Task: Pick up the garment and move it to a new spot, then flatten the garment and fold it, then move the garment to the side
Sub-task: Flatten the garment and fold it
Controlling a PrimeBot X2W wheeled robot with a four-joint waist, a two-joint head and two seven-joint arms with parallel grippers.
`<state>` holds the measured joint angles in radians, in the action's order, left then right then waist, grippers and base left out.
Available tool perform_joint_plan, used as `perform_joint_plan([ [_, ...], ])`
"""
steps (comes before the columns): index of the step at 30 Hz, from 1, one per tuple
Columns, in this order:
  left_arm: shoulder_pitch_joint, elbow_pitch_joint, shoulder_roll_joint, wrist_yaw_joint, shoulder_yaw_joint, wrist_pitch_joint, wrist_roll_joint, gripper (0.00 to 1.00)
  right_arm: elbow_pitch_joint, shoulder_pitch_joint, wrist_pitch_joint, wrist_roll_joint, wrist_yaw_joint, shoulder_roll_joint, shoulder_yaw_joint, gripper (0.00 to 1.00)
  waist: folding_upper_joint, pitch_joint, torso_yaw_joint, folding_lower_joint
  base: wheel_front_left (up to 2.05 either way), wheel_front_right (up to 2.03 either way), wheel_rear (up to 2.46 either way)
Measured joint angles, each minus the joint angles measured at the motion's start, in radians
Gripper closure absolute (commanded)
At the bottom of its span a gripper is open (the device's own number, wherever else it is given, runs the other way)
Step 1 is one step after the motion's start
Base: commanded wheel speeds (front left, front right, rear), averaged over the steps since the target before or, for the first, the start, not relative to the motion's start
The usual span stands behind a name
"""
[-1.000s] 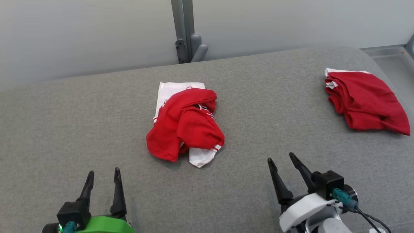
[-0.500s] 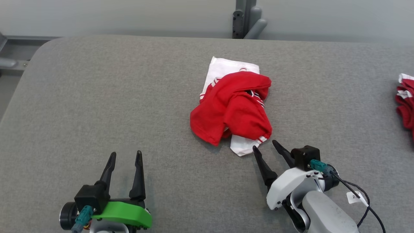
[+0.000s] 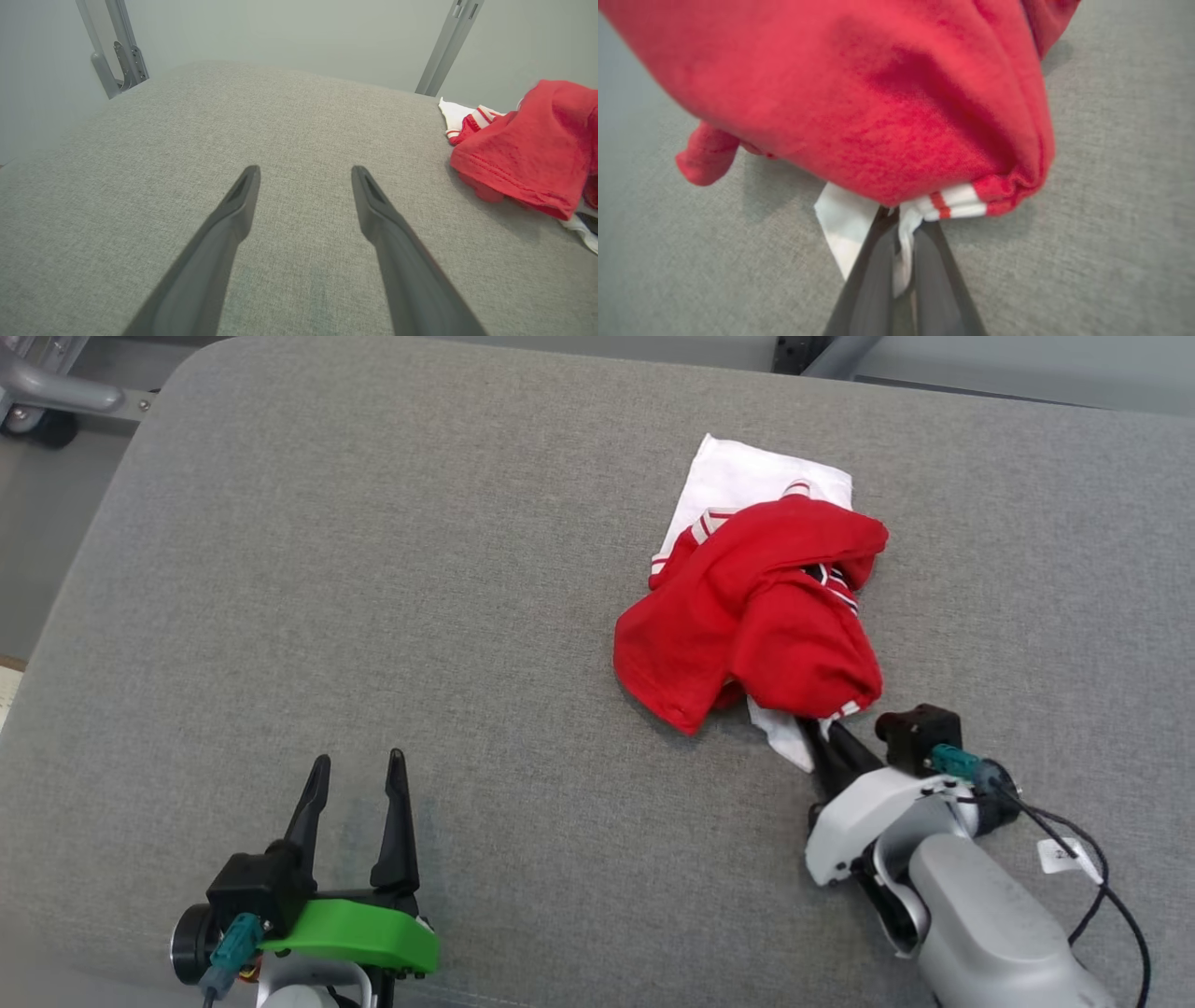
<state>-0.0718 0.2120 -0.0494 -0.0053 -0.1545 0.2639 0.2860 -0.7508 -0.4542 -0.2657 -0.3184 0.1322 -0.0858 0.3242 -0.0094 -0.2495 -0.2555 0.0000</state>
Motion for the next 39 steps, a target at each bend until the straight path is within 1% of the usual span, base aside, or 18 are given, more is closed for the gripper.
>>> perform_joint_plan([
  [1,0.000,-0.001,0.000,0.000,0.000,0.000,0.007,0.00,0.020,0.002,0.000,0.011,0.000,-0.016,-0.008,1.00,0.0000,-0.001,0.004,0.0000,0.00,0.00,0.00],
  [4,0.000,-0.002,0.000,0.000,-0.007,0.000,0.020,0.00,0.086,0.011,0.003,0.049,-0.001,-0.093,-0.020,1.00,0.0000,0.000,0.022,0.0000,0.00,0.00,0.00],
  [5,0.000,-0.001,0.000,0.000,-0.009,0.000,0.021,0.00,0.110,0.007,0.003,0.080,-0.001,-0.120,-0.014,1.00,0.0000,0.003,0.030,0.0000,0.00,0.00,0.00],
  [11,0.000,0.015,0.001,-0.002,-0.033,0.000,0.029,0.00,0.226,-0.130,0.003,0.170,-0.001,-0.234,0.005,1.00,0.0000,0.036,0.089,0.0000,0.00,0.00,0.00],
  [13,0.000,0.018,0.001,-0.002,-0.040,0.000,0.034,0.00,0.253,-0.182,0.003,0.186,-0.001,-0.255,0.010,1.00,0.0000,0.054,0.104,0.0000,0.00,0.00,0.00],
  [14,0.000,0.018,0.001,-0.002,-0.040,0.000,0.034,0.00,0.253,-0.182,0.003,0.186,-0.001,-0.255,0.010,1.00,0.0000,0.054,0.104,0.0000,0.00,0.00,0.00],
  [21,0.002,0.023,0.001,-0.002,-0.049,0.000,0.038,0.00,0.304,-0.362,0.015,0.235,-0.001,-0.303,0.054,1.00,0.0000,0.106,0.135,0.0000,0.00,0.00,0.00],
  [24,0.008,0.028,0.001,-0.002,-0.047,0.000,0.039,0.00,0.305,-0.390,0.016,0.254,-0.001,-0.320,0.067,1.00,0.0000,0.116,0.138,0.0000,0.00,0.00,0.00],
  [26,0.016,0.031,0.001,-0.002,-0.046,0.000,0.040,0.00,0.303,-0.370,0.016,0.258,-0.001,-0.326,0.052,1.00,0.0000,0.116,0.140,0.0000,0.00,0.00,0.00],
  [28,0.020,0.033,0.000,0.000,-0.046,0.000,0.042,0.00,0.293,-0.309,0.016,0.254,-0.001,-0.333,0.041,1.00,0.0000,0.115,0.144,0.0000,0.00,0.00,0.00],
  [29,0.020,0.035,0.001,0.000,-0.045,0.000,0.043,0.00,0.288,-0.268,0.016,0.249,-0.001,-0.333,0.035,1.00,0.0000,0.115,0.146,0.0000,0.00,0.00,0.00],
  [30,0.020,0.036,0.001,0.000,-0.043,0.000,0.043,0.00,0.284,-0.184,0.016,0.239,-0.001,-0.331,0.012,1.00,0.0000,0.114,0.152,0.0000,0.00,0.00,0.00],
  [34,0.021,0.038,0.000,-0.001,-0.039,0.000,0.039,0.00,0.292,-0.002,0.009,0.214,-0.001,-0.318,-0.044,0.99,0.0000,0.114,0.170,0.0000,0.00,0.00,0.00],
  [35,0.020,0.038,0.000,-0.001,-0.038,0.000,0.039,0.00,0.299,0.047,0.009,0.210,-0.001,-0.311,-0.047,0.84,0.0000,0.114,0.176,0.0000,0.00,0.00,0.00],
  [36,0.020,0.038,0.001,-0.003,-0.036,0.000,0.037,0.00,0.304,0.097,0.007,0.199,-0.001,-0.300,-0.056,0.54,0.0000,0.114,0.181,0.0000,0.00,0.00,0.00],
  [37,0.020,0.040,0.001,-0.004,-0.034,0.000,0.035,0.00,0.308,0.138,0.007,0.194,-0.001,-0.293,-0.066,0.00,0.0000,0.114,0.187,0.0000,0.00,0.00,0.00],
  [39,0.020,0.041,0.000,-0.005,-0.028,0.000,0.028,0.00,0.322,0.204,0.007,0.181,-0.001,-0.279,-0.096,0.00,0.0000,0.115,0.200,0.0000,0.00,0.00,0.00],
])
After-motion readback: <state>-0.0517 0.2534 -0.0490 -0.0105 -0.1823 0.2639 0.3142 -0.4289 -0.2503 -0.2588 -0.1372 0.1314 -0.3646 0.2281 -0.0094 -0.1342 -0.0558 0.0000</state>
